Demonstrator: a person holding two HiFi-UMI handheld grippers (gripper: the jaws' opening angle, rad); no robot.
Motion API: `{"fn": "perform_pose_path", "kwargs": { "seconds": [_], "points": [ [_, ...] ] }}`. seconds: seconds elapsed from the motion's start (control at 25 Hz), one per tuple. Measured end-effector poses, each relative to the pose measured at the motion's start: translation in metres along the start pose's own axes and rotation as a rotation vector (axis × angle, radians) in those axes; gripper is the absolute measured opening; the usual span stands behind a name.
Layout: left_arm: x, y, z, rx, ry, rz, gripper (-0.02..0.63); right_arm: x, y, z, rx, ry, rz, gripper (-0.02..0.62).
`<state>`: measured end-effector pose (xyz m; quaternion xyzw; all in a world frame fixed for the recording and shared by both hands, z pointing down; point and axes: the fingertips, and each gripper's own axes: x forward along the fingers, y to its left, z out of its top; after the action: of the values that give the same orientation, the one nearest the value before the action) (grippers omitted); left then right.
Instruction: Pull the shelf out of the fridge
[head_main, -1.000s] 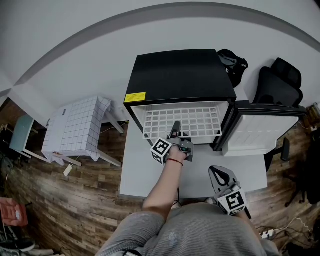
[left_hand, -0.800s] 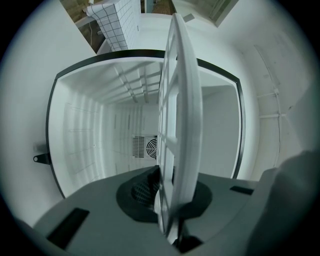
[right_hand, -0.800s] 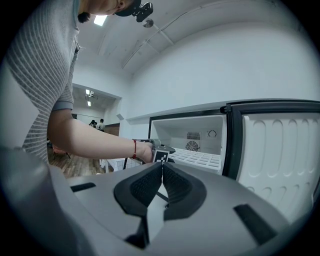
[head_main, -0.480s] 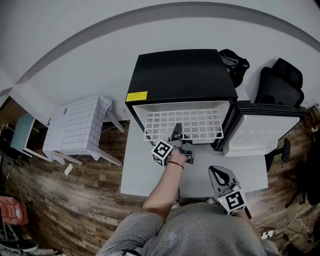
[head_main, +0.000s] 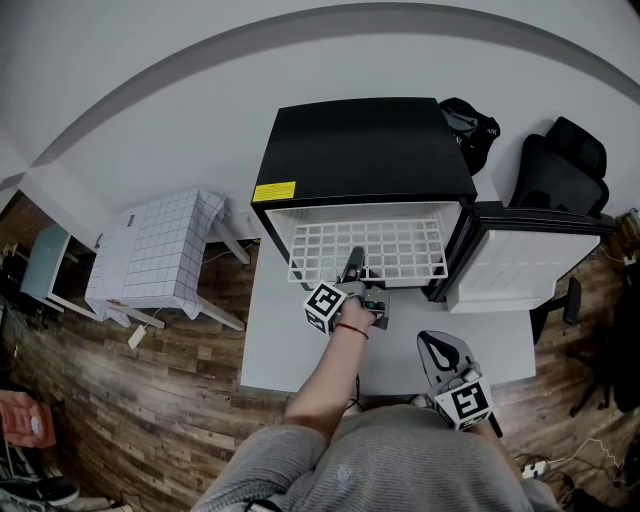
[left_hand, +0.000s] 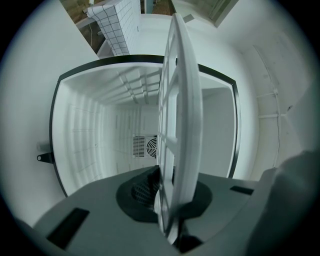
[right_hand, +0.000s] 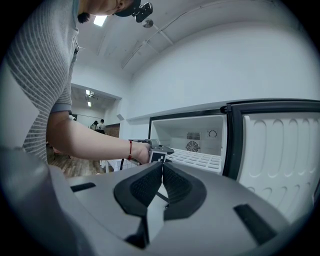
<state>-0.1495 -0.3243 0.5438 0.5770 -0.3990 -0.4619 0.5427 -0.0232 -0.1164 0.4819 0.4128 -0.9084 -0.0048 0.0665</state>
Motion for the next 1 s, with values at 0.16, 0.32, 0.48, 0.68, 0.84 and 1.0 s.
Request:
{"fn": "perform_pose_path", "kwargs": {
  "seconds": [0.16,0.32,0.48,0.68,0.84,1.0],
  "points": [
    [0.0001,0.0000,0.0005,0.001,-0.003,0.002,0.035,0.0001,0.0001,-0.0003,0.004,0.002,0.000,0.014],
    [0.0001,0.0000,0.0000,-0.002,-0.003,0.006,0.035,-0.0001,0.0002,-0.0002,0.006,0.003,0.001,0.014],
    [-0.0013,0.0001,0.0000,-0.002,-0.003,0.008,0.035,-0.0002,0.0004,-0.0005,0.002,0.001,0.003,0.014],
    [-0.0076,-0.0006,-0.0024,-0.002,-0.001,0.004,0.035,0.0014,-0.0011,-0.0003,0.007,0.002,0.003,0.014],
    [-0.0091,-0.0002,-0.0036,-0.003,0.000,0.009,0.035,0.0045,-0.0002,-0.0005,0.001,0.000,0.015,0.014],
    [-0.0093,-0.0001,-0.0044,-0.004,0.001,0.013,0.035,0.0057,0.0013,-0.0009,0.005,0.001,0.021,0.014]
  ]
}}
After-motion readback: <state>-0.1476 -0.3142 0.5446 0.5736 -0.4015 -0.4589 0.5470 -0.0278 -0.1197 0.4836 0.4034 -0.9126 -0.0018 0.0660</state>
